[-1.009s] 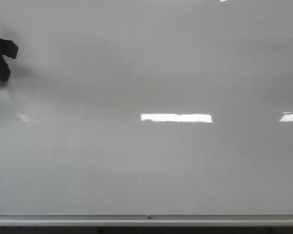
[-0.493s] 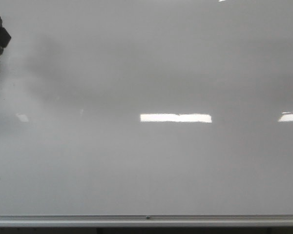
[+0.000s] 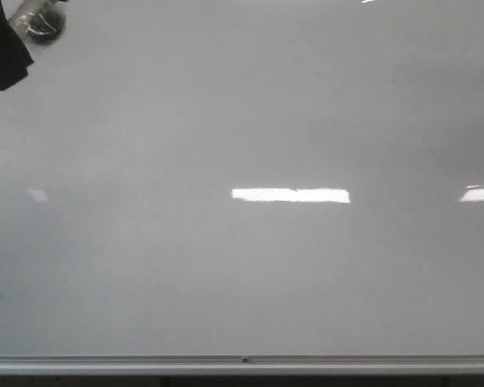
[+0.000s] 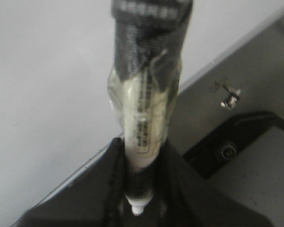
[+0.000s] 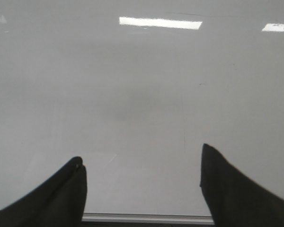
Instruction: Write number 4 on whiteboard
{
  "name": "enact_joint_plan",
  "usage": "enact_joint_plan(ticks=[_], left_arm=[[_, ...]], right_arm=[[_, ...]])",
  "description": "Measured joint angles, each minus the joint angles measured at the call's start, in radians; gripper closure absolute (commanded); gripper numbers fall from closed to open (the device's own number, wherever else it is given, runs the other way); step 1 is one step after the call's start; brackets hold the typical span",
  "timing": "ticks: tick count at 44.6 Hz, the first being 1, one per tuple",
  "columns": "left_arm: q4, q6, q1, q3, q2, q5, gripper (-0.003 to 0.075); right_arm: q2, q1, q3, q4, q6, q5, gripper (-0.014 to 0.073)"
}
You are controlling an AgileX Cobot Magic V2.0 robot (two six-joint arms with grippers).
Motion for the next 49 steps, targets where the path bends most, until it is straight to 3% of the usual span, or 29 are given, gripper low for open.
enact_joint_plan(ticks=[11,25,40,49], left_arm=[[0.0,0.066,-0.221,0.0,0.0,0.067,0.0741],[0.001,0.22,-0.334,0.0,0.0,0.046,0.0741],[0.008,0.242,-0.438,-0.005,0.029,0.027,0.0741],[0.073,0.245,-0.494,-0.019,0.071,0.027,0.0741]], right_arm=[[0.0,0.0,0.0,0.0,0.0,-0.025,0.0063],[0.011,0.013,-0.026,0.068,-0.028,0.016,0.0063],[0.234,0.219,-0.192,0.335,-0.542,0.386,0.0063],[0.343,0.368,-0.261,0.402,-0.765,0.437,0.0063]])
